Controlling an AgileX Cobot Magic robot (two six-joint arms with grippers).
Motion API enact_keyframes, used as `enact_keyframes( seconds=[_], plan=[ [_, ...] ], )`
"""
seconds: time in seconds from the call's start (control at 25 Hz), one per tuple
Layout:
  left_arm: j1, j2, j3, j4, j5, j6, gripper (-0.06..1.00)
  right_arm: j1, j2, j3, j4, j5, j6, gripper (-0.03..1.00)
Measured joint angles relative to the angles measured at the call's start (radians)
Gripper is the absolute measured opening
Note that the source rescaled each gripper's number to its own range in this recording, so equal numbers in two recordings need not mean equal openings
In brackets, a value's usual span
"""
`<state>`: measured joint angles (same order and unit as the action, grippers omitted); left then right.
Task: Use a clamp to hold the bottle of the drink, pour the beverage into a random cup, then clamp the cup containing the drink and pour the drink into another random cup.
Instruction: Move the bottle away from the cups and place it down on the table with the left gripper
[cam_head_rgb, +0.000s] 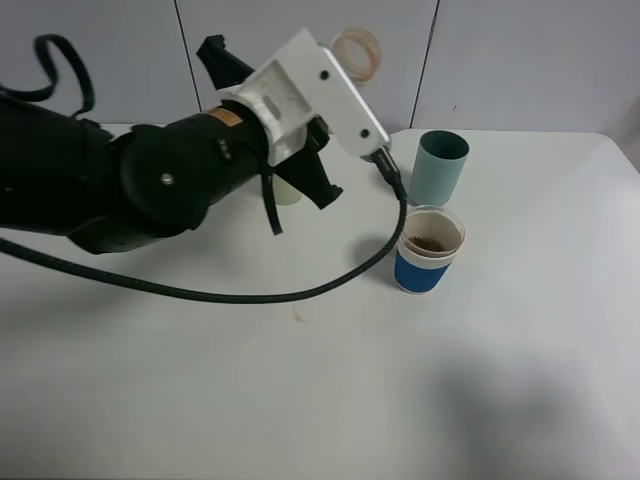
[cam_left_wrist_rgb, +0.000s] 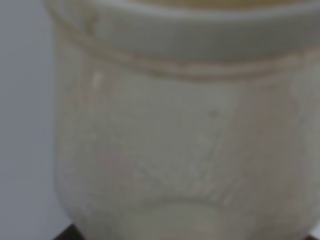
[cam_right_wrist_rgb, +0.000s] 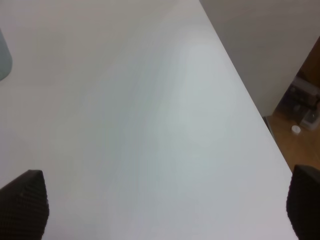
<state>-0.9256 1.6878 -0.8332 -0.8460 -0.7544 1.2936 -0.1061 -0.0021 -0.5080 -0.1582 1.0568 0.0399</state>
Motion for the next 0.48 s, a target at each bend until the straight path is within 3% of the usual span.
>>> enact_keyframes(
  seconds=[0.16,0.48],
  plan=[
    [0.055,-0.101,0.136,0.131,0.012,-0.245,0.05,0.000,0.000,0.000,0.000,0.000,0.000,0.85],
    [0.248,-0.209,0.338,0.399,0.029,-0.928,0.05,0.000,0.000,0.000,0.000,0.000,0.000,0.85]
  ],
)
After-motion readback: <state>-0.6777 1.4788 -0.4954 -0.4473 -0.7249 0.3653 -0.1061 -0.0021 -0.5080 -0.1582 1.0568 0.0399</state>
